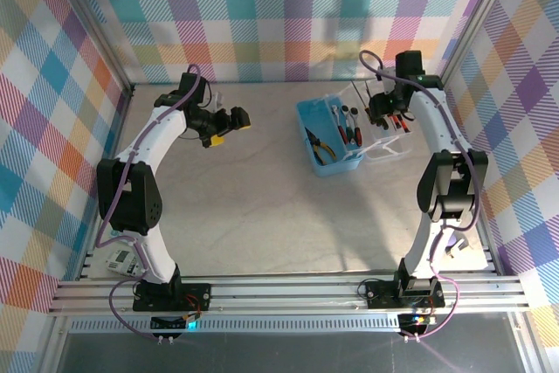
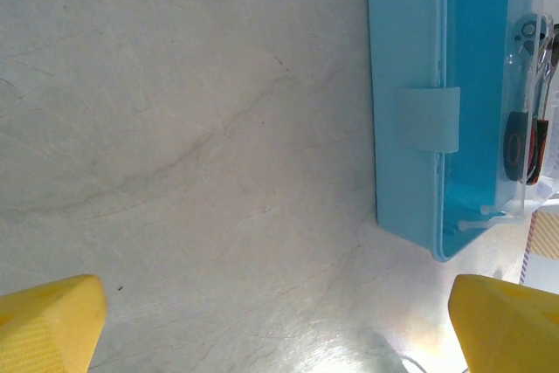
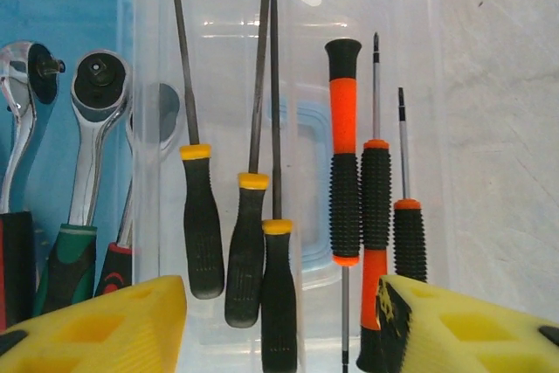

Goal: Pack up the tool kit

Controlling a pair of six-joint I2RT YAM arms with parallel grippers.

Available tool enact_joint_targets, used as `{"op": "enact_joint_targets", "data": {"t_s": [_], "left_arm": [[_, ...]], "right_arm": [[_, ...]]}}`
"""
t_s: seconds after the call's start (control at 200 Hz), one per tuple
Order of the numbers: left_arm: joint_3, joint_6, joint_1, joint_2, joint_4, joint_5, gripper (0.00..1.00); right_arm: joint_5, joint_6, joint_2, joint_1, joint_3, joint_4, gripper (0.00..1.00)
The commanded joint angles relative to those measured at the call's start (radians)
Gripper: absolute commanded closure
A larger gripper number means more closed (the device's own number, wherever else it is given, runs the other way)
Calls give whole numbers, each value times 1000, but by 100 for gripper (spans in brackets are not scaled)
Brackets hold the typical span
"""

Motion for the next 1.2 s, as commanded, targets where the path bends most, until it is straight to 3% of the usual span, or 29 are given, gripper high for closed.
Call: {"op": "enact_joint_targets", "data": {"t_s": [0.0,0.275,0.88,1.19], "left_arm": [[5,7,-10,-11,-9,18,0],[-7,4,-14,-11,-3,18,0],[-13,11,-13,1,-9,15,0],[-9,11,-13,10,-8,17,0]], "right_arm": [[-1,60,49,2,35,9,45],[-74,104,136,1,139,35,69],[-117,117,231,1,180,17,98],[-109,107,123,6,39,24,100]]}}
